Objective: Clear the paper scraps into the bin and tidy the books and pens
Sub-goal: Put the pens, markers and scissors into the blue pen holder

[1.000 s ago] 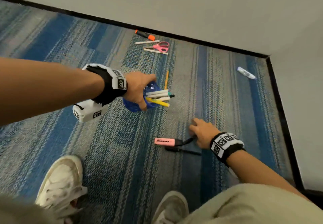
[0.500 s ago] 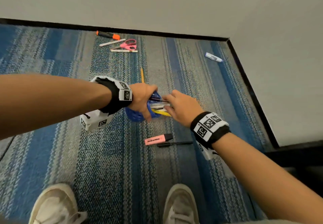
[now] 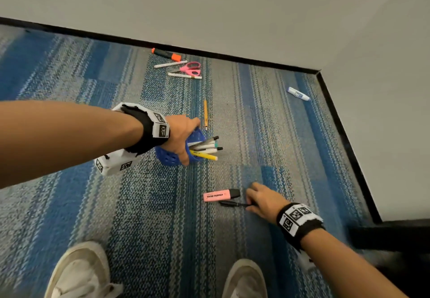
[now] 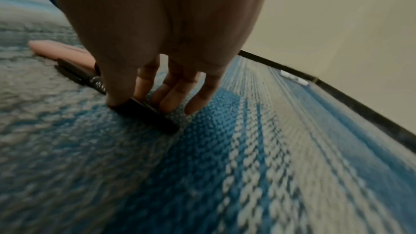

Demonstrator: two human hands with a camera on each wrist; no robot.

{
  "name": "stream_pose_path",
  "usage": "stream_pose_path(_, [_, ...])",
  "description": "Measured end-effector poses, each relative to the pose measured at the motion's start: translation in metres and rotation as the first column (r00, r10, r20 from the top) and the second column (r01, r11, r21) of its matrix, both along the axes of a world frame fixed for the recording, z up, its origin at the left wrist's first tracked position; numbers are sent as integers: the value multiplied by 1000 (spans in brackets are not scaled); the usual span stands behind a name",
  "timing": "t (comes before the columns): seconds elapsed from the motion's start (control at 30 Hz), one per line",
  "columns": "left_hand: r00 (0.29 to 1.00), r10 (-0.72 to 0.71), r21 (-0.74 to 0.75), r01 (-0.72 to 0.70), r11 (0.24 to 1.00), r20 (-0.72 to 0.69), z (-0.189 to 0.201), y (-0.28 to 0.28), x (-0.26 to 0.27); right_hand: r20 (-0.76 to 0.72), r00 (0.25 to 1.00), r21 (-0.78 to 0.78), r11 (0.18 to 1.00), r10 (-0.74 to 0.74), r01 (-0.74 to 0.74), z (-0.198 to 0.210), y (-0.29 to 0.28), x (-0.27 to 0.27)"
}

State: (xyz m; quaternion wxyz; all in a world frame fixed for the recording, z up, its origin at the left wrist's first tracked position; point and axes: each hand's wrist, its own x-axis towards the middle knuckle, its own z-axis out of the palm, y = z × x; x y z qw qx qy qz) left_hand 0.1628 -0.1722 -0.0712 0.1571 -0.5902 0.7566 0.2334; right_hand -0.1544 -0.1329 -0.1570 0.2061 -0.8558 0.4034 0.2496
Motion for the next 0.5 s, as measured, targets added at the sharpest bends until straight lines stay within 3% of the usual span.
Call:
stream_pose_path(0.2, [996, 55, 26, -57, 998, 77, 2, 11, 35, -179, 984, 7, 1000, 11, -10, 41, -39, 25])
stream_pose_path(0.37, [987, 141, -24, -140, 990, 75, 14, 3, 78, -390, 921, 17, 1000, 23, -18, 98, -84, 71])
stream_pose_path(0.43, [985, 147, -28, -145, 989, 87, 14, 1, 98, -369, 927, -8, 998, -67, 68, 117, -102, 97])
stream_pose_path(0.5, [983, 148, -23, -146, 989, 105, 13, -1, 115, -226, 962, -66, 988, -153, 142, 129, -118, 126])
